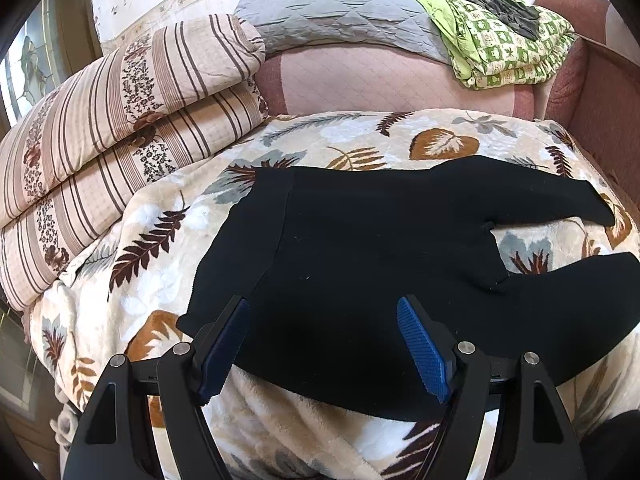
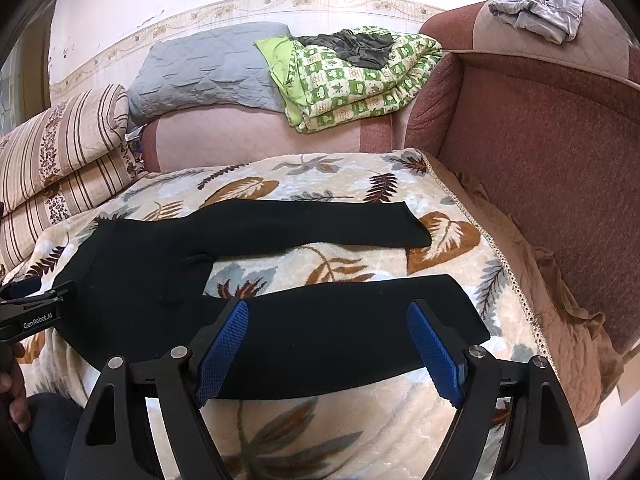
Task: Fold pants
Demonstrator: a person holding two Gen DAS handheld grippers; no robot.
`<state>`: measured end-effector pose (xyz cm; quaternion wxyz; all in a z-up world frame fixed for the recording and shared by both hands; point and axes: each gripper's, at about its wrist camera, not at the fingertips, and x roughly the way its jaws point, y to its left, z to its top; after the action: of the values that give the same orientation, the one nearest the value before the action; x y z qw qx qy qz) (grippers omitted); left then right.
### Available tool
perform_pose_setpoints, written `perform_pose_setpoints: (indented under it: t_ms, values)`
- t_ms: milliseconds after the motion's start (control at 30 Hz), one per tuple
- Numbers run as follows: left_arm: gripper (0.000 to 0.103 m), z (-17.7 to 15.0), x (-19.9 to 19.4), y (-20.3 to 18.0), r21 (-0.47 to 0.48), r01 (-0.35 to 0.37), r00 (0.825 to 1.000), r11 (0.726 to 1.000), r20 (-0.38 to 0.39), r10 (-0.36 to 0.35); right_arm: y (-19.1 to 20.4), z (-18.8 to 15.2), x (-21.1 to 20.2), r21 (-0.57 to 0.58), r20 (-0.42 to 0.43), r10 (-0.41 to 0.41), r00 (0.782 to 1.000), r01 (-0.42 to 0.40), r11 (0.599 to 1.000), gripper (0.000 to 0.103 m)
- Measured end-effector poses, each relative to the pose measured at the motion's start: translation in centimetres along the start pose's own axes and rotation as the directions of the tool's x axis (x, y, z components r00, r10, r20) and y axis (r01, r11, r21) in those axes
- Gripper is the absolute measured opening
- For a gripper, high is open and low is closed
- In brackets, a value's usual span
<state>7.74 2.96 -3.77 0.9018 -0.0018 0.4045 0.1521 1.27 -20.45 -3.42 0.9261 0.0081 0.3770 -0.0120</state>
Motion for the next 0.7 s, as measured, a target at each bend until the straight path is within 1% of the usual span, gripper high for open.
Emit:
perform_pose_setpoints:
  t_ms: [100, 167, 200, 233, 300, 333, 400, 433, 467, 500, 533, 567, 600, 633, 700]
  values:
    - [0.076, 0.1, 0.2, -0.1, 0.003, 0.003, 1.000, 1.000, -0.004, -0.003, 0.4, -0.1, -0.3, -0.019, 0.019, -0.013, 1.000, 0.013, 1.000, 0.083]
    - [0.076, 0.1, 0.2, -0.1, -0.001, 0.002, 1.000, 1.000, 0.003, -0.002, 0.7, -0.3, -0.4, -0.049, 0.032, -0.040, 0.999, 0.042, 0.998, 0.083]
    - [0.076, 0.1, 0.2, 0.0, -0.002, 0.001, 1.000, 1.000, 0.002, -0.001, 0.3, 0.6, -1.1, -0.016, 0.016, -0.001, 1.000, 0.002, 1.000, 0.083]
    - [0.076, 0.1, 0.3, -0.1, -0.002, 0.001, 1.000, 1.000, -0.001, -0.001, 0.3, 0.6, -1.1, -0.016, 0.016, -0.001, 1.000, 0.002, 1.000, 0.083]
    - [0.076, 0.1, 0.4, 0.0, -0.002, 0.003, 1.000, 1.000, 0.000, -0.003, -1.0, 2.7, -2.7, 0.068, 0.008, 0.113, 0.994, -0.114, 0.991, 0.083]
    - [0.076, 0.1, 0.3, 0.0, -0.003, 0.005, 1.000, 1.000, 0.002, -0.005, -1.4, 3.6, -3.4, 0.075, 0.020, 0.144, 0.989, -0.145, 0.987, 0.083]
    - [0.076, 0.0, 0.2, 0.3, -0.013, 0.015, 1.000, 1.000, 0.011, -0.015, -1.7, 5.6, -5.2, 0.021, 0.054, 0.133, 0.990, -0.134, 0.991, 0.083]
    - [0.076, 0.0, 0.1, 0.5, -0.021, 0.029, 1.000, 0.999, 0.011, -0.029, -2.0, 6.9, -6.5, -0.031, 0.080, 0.121, 0.989, -0.118, 0.992, 0.083]
    - [0.076, 0.1, 0.2, 0.8, -0.032, 0.053, 0.999, 0.998, 0.007, -0.053, -2.2, 7.9, -7.4, -0.063, 0.105, 0.114, 0.988, -0.108, 0.992, 0.083]
    - [0.076, 0.2, 0.1, 1.2, -0.043, 0.090, 0.996, 0.995, 0.002, -0.090, -2.4, 8.7, -8.1, -0.089, 0.130, 0.110, 0.985, -0.099, 0.991, 0.087]
    - [0.075, 0.6, -0.1, 1.9, -0.058, 0.139, 0.990, 0.989, 0.008, -0.139, -2.7, 9.7, -8.9, -0.124, 0.163, 0.103, 0.981, -0.083, 0.989, 0.088]
    - [0.075, 0.9, -0.4, 2.4, -0.063, 0.165, 0.986, 0.984, 0.029, -0.163, -3.1, 10.8, -9.4, -0.153, 0.191, 0.093, 0.977, -0.064, 0.986, 0.092]
    - [0.076, 1.6, -0.8, 3.2, -0.054, 0.167, 0.984, 0.984, 0.068, -0.163, -3.4, 11.6, -9.7, -0.174, 0.213, 0.085, 0.973, -0.048, 0.984, 0.099]
    - [0.076, 2.3, -1.0, 3.9, -0.035, 0.152, 0.984, 0.988, 0.101, -0.148, -3.7, 12.4, -9.8, -0.188, 0.227, 0.083, 0.970, -0.040, 0.981, 0.103]
    - [0.079, 4.4, -0.8, 5.2, 0.015, 0.111, 0.984, 0.994, 0.141, -0.112, -4.5, 14.1, -8.8, -0.232, 0.217, 0.090, 0.972, -0.038, 0.972, 0.103]
